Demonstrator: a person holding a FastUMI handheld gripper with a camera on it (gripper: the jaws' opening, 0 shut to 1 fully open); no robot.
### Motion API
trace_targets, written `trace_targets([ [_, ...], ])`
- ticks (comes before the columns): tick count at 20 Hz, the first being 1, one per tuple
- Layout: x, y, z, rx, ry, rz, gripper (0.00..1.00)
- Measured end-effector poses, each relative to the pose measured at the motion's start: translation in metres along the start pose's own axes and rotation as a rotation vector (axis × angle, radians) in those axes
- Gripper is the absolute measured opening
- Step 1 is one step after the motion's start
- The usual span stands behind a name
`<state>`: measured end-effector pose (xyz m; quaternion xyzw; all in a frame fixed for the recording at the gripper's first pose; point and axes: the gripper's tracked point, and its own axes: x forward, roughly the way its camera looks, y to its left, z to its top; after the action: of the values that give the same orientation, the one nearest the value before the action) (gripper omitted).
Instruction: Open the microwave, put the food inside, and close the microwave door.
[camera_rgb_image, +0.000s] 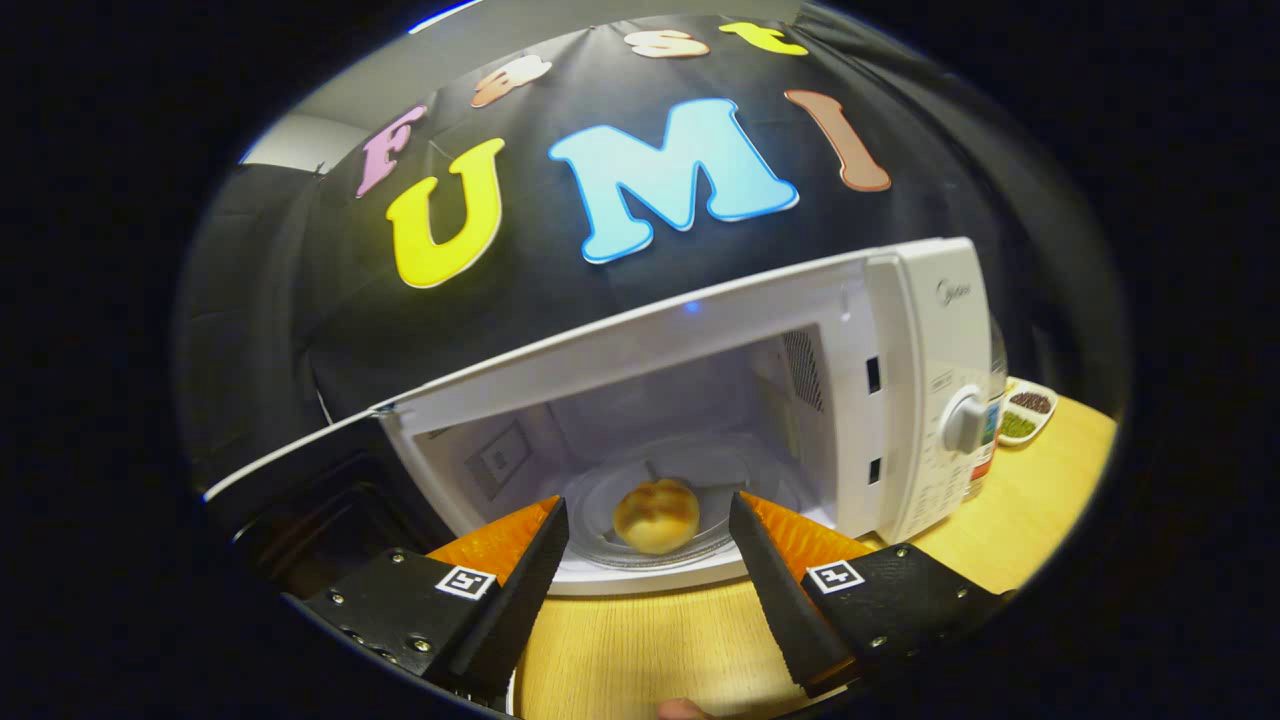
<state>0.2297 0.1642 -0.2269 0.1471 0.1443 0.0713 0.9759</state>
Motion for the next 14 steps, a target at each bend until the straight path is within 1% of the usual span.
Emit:
trace_targets([
  [2, -0.036, 0.012, 0.017, -0.043, -0.019, 0.021, 0.97],
  [5, -0.085, 0.03, 0.044, -0.065, -0.043, 0.055, 0.97],
  [9, -0.138, 0.054, 0.074, -0.124, -0.081, 0.092, 0.97],
  [11, -0.16, 0.074, 0.083, -0.135, -0.092, 0.129, 0.97],
  [14, -0.188, 0.113, 0.088, -0.173, -0.099, 0.207, 0.97],
])
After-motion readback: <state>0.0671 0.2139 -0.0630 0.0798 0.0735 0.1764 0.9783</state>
